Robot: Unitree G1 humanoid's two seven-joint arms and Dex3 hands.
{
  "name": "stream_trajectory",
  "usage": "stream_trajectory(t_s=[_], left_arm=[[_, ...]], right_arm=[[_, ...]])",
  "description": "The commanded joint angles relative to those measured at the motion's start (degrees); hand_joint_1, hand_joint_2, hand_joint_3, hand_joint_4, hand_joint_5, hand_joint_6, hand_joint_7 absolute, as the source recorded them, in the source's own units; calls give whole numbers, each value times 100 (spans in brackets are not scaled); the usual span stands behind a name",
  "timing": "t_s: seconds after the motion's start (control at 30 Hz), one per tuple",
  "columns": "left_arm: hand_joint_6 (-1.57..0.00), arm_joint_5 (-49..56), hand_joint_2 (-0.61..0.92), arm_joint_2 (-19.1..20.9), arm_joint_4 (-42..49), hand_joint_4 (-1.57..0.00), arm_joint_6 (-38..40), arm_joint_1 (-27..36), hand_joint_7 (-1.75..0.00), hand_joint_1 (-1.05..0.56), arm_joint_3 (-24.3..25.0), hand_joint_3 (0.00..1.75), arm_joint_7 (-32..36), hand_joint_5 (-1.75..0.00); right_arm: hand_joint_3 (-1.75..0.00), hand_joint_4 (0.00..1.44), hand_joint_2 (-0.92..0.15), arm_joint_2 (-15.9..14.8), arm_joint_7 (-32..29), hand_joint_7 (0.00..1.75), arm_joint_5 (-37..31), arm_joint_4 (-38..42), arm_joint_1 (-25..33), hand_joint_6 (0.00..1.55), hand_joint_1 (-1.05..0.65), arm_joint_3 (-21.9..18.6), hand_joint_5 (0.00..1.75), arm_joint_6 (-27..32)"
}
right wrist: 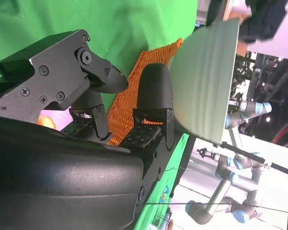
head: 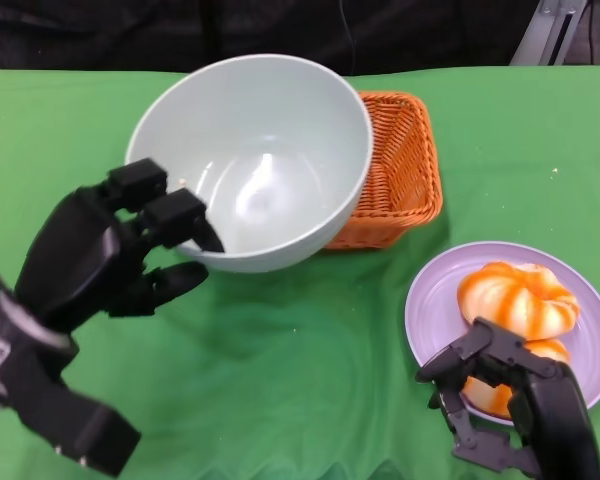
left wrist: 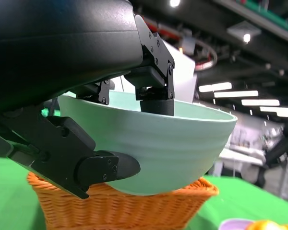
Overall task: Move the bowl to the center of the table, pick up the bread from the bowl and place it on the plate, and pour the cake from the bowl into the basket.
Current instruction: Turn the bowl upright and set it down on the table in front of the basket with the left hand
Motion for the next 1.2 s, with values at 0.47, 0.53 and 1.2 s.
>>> stream_trajectory(t_s=[0.47, 0.53, 1.2], left_arm=[[-57, 402, 82, 500, -319, -66, 814, 825, -151, -7, -1252, 74, 2784, -156], [-59, 426, 73, 518, -362, -67, 861, 899, -149, -6, -1340, 86, 2957, -152], [-51, 522, 74, 849, -517, -56, 686, 1330, -164, -2, -2076, 77, 3121, -171]], right_arm=[[-104, 75, -58, -102, 78, 128, 348, -64, -213, 71, -1, -247, 150, 69], [-105, 75, -57, -105, 43, 129, 303, 8, -254, 70, -1, -277, 151, -20], [-100, 74, -58, -130, 24, 128, 284, 23, -300, 69, -3, -342, 152, -57]])
